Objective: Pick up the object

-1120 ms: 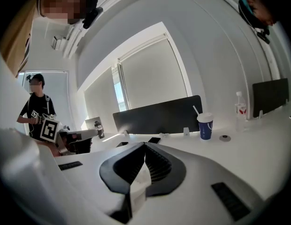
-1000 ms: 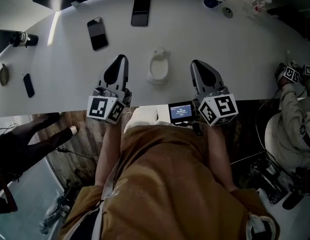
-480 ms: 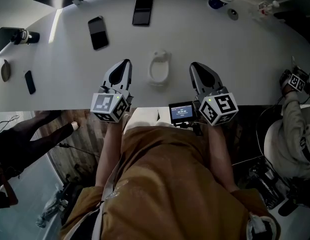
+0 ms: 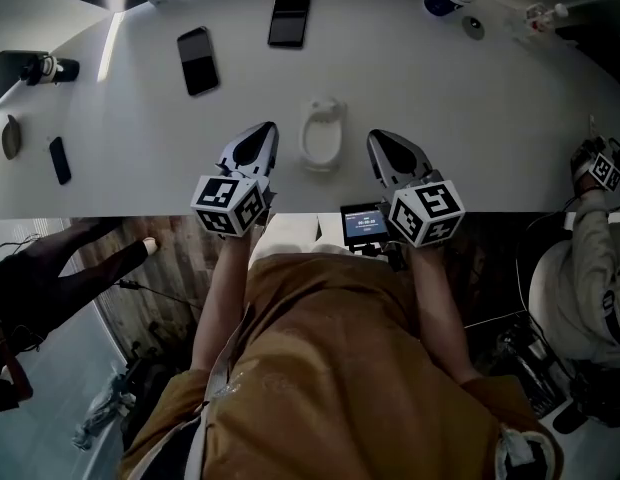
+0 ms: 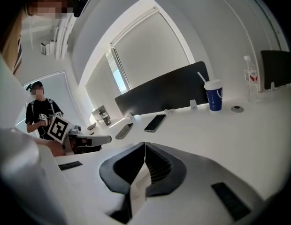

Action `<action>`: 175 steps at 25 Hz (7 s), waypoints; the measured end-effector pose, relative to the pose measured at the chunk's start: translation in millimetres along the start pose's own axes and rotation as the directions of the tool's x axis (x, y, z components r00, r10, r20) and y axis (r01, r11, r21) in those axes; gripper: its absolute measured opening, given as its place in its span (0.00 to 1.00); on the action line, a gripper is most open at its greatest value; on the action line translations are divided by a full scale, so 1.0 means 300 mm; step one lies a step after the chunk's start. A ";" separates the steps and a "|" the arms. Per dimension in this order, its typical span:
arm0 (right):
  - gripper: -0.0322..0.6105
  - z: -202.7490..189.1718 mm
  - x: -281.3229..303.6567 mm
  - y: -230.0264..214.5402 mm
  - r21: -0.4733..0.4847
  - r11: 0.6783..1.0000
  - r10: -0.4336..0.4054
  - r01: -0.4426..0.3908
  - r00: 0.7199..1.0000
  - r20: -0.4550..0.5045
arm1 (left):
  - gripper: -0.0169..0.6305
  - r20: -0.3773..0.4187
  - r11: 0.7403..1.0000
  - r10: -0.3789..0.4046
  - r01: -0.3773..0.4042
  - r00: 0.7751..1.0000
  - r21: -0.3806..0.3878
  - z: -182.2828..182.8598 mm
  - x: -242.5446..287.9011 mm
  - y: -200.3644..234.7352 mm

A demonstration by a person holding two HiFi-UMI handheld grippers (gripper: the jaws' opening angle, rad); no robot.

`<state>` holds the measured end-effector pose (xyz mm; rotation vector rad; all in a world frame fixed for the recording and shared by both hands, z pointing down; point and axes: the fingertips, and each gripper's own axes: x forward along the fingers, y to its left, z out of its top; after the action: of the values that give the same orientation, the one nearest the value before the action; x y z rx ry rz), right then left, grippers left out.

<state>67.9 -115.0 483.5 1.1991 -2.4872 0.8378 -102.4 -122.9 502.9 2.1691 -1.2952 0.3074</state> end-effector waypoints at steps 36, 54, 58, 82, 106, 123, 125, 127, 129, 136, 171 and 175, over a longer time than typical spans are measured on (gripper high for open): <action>0.33 -0.250 0.204 0.026 0.377 0.924 0.196 -0.064 0.925 -0.324 | 0.32 -0.183 0.976 -0.152 0.119 0.971 -0.180 -0.193 0.104 0.009; 0.34 -0.315 0.235 0.058 0.570 0.820 0.335 -0.052 0.851 -0.405 | 0.35 -0.334 0.909 -0.347 0.226 0.877 -0.351 -0.263 0.130 -0.026; 0.34 -0.321 0.241 0.072 0.578 0.815 0.351 -0.050 0.836 -0.422 | 0.35 -0.364 0.888 -0.391 0.242 0.846 -0.391 -0.270 0.132 -0.035; 0.34 -0.353 0.256 0.116 0.658 0.751 0.448 -0.045 0.767 -0.459 | 0.35 -0.527 0.777 -0.577 0.219 0.624 -0.591 -0.353 0.119 -0.115; 0.26 -0.247 0.217 0.152 0.637 0.752 0.475 -0.167 0.808 -0.348 | 0.25 -0.382 0.733 -0.608 0.305 0.696 -0.608 -0.242 0.094 -0.132; 0.27 -0.056 0.149 0.198 0.381 0.877 0.413 -0.293 0.864 -0.289 | 0.24 -0.257 0.743 -0.636 0.490 0.727 -0.456 -0.081 0.048 -0.179; 0.27 -0.023 0.143 0.202 0.311 0.901 0.393 -0.301 0.872 -0.293 | 0.24 -0.236 0.747 -0.638 0.513 0.733 -0.423 -0.049 0.049 -0.187; 0.26 0.005 0.135 0.205 0.245 0.921 0.369 -0.303 0.881 -0.297 | 0.23 -0.217 0.752 -0.637 0.533 0.740 -0.389 -0.022 0.049 -0.196; 0.27 0.030 0.124 0.211 0.171 0.938 0.341 -0.302 0.891 -0.300 | 0.23 -0.198 0.755 -0.638 0.552 0.744 -0.355 0.002 0.044 -0.208; 0.26 0.107 0.089 0.245 0.028 0.951 0.306 -0.308 0.922 -0.240 | 0.23 -0.127 0.776 -0.623 0.590 0.772 -0.223 0.085 0.005 -0.237; 0.27 0.435 -0.020 0.376 -0.375 0.906 0.245 -0.194 0.965 0.095 | 0.23 0.004 0.791 -0.554 0.525 0.832 0.315 0.444 -0.135 -0.343; 0.27 0.472 -0.033 0.386 -0.414 0.896 0.244 -0.162 0.957 0.153 | 0.23 0.035 0.782 -0.554 0.505 0.832 0.366 0.477 -0.147 -0.348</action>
<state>-13.4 -136.0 320.7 0.9292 -2.8014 0.2301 -48.6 -138.5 329.1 2.7908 -0.6653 0.1537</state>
